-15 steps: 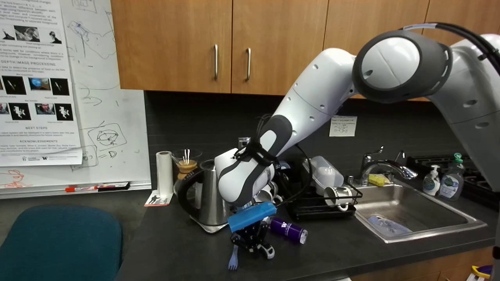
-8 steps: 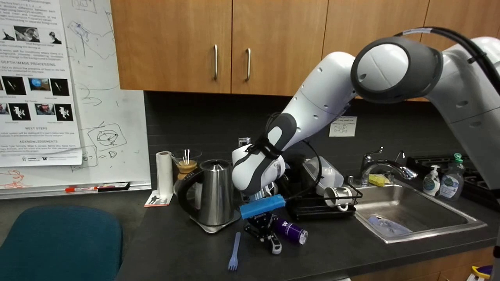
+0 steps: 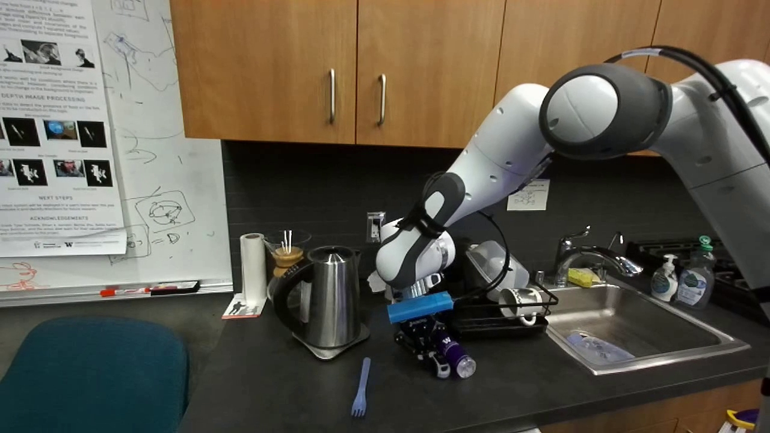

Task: Pick up the knife

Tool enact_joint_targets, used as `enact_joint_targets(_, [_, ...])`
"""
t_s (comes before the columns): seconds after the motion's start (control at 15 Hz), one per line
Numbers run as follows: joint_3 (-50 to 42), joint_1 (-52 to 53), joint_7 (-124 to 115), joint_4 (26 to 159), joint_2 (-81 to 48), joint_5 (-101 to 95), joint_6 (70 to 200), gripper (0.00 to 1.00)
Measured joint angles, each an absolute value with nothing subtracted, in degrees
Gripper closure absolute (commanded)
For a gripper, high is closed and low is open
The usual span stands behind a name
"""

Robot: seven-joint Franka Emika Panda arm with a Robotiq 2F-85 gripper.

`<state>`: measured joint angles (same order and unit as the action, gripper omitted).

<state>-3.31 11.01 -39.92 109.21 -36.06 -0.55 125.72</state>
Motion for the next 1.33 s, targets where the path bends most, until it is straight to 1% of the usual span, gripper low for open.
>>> enact_joint_targets(0.8, [-3.13,8.14,-37.21,110.23,-35.45,5.26,126.68,1.00])
enact_joint_targets(1.07, [-3.00,8.68,-36.47,114.24,-32.75,5.26,132.81,1.00])
enact_joint_targets(1.33, [-3.00,9.80,-36.92,120.99,-27.10,5.26,139.42,1.00])
